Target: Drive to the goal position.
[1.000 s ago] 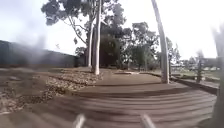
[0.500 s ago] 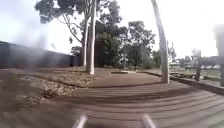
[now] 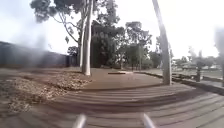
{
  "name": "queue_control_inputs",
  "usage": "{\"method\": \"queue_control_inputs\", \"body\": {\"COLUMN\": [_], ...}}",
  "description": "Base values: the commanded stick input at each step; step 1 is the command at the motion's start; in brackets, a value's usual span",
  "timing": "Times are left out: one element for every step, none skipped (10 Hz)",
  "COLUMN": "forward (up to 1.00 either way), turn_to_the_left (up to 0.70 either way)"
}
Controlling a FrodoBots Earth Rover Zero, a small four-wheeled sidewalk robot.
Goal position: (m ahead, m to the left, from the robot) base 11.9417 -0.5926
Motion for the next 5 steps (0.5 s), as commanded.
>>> {"method": "queue_control_inputs", "body": {"forward": [0.7, 0.7, 0.7, 0.7, 0.7], "turn_to_the_left": [-0.28, -0.28, -0.28, -0.28, -0.28]}}
